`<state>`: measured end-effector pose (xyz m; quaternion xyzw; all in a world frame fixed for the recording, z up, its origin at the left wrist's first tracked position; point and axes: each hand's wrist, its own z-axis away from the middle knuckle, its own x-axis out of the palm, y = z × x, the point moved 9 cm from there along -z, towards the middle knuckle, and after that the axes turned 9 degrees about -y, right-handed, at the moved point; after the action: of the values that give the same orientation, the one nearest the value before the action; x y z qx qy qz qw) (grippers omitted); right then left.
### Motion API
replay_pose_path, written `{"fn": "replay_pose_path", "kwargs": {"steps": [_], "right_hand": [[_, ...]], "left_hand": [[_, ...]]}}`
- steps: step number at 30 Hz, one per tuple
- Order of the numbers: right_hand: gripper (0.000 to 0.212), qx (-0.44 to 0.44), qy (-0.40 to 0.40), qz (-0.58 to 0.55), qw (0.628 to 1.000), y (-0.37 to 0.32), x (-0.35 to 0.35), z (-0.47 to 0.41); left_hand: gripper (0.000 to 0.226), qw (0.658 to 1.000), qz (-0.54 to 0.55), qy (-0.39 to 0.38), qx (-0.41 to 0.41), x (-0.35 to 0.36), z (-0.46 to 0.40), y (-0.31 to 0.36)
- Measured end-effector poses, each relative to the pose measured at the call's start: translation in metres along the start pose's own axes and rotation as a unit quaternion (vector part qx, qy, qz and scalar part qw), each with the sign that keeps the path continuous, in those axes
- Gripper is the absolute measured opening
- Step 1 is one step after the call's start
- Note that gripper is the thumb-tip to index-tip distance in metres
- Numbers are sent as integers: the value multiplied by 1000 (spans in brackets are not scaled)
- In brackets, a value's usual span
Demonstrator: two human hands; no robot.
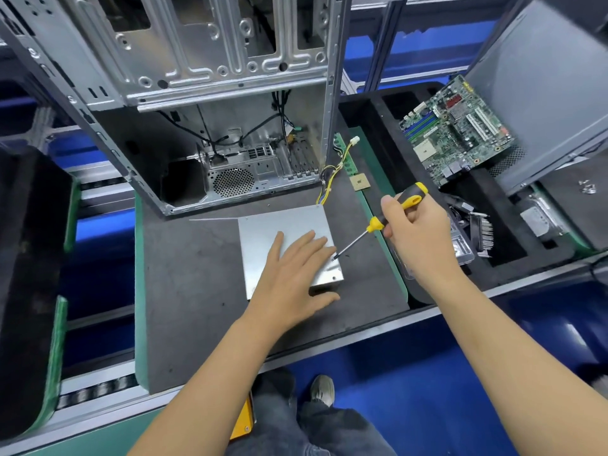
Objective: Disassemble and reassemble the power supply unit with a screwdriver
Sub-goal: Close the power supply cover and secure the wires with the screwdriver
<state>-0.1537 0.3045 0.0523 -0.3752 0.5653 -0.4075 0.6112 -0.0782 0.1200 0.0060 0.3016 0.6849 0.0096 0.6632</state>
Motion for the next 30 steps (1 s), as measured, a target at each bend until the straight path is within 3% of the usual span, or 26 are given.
{"fn": "replay_pose_path", "kwargs": {"steps": [3, 6, 24, 30], "right_hand": [[35, -14, 9, 48, 999, -1, -3, 4], [33, -26, 3, 78, 997, -3, -2, 9], [34, -21, -28, 80, 996, -4, 12, 22], [24, -91, -50, 107, 989, -26, 17, 31]], "left_hand": [[52, 999, -8, 46, 6, -2, 0, 0], [41, 997, -13, 76, 17, -4, 1, -1], [39, 997, 24, 75, -13, 1, 2, -9], [39, 997, 26, 73, -16, -1, 1, -7]]}}
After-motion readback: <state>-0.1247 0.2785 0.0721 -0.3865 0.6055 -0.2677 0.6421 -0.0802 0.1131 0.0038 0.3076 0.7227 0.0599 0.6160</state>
